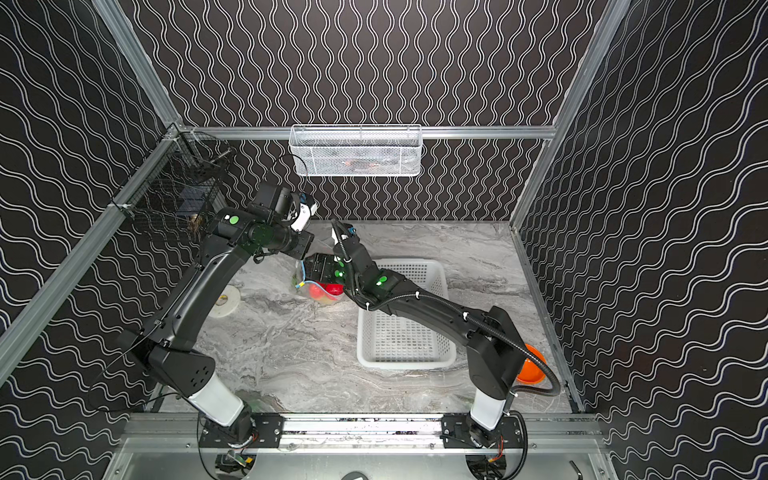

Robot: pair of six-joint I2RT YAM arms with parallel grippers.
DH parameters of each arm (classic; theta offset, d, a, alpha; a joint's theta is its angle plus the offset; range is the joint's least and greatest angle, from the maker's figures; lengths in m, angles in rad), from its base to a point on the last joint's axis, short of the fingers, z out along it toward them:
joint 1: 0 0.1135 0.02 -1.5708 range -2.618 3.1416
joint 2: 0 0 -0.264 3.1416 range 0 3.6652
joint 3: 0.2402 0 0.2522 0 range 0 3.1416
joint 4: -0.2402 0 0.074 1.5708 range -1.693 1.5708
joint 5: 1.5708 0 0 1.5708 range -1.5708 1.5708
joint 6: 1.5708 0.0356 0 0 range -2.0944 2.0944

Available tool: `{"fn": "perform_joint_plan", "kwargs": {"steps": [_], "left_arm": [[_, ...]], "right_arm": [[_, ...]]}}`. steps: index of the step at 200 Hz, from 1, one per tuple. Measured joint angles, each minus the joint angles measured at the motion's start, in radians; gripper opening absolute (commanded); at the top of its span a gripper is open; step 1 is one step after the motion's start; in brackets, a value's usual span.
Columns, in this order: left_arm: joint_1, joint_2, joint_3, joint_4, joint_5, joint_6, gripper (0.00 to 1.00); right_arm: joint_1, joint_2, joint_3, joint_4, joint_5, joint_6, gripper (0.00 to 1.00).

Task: Place the food in the zip-top bag and seal the zipper
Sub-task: 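Raise the right gripper and move it to the bag's zipper edge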

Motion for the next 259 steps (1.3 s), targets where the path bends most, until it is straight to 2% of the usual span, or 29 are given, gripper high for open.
{"fn": "perform_joint_plan", "kwargs": {"steps": [51,82,101,142,188,223,259], "left_arm": [[0.000,0.005,0.001,0.000,-0.003,0.000,0.00],[0.000,0.008,0.003,0.000,-0.005,0.000,0.00],[0.000,0.008,0.003,0.000,-0.011,0.000,0.00],[0.000,0.010,0.003,0.000,-0.014,0.000,0.00],[0.000,0.008,0.001,0.000,-0.014,0.000,0.00],[0.000,0.008,0.001,0.000,-0.014,0.000,0.00],[0.000,0.011,0.003,0.000,-0.014,0.000,0.00]], "right_arm": [[0.005,-0.090,-0.108,0.039,0.042,-0.053,0.79],[0.021,-0.160,-0.189,0.086,0.116,-0.117,0.87],[0.020,-0.174,-0.187,0.090,0.155,-0.161,0.99],[0.018,-0.188,-0.190,0.109,0.178,-0.274,0.99],[0.023,-0.208,-0.256,0.201,0.077,-0.478,0.99],[0.027,-0.201,-0.189,0.163,-0.053,-0.678,0.99],[0.029,-0.218,-0.206,0.111,-0.139,-0.841,0.99]]}}
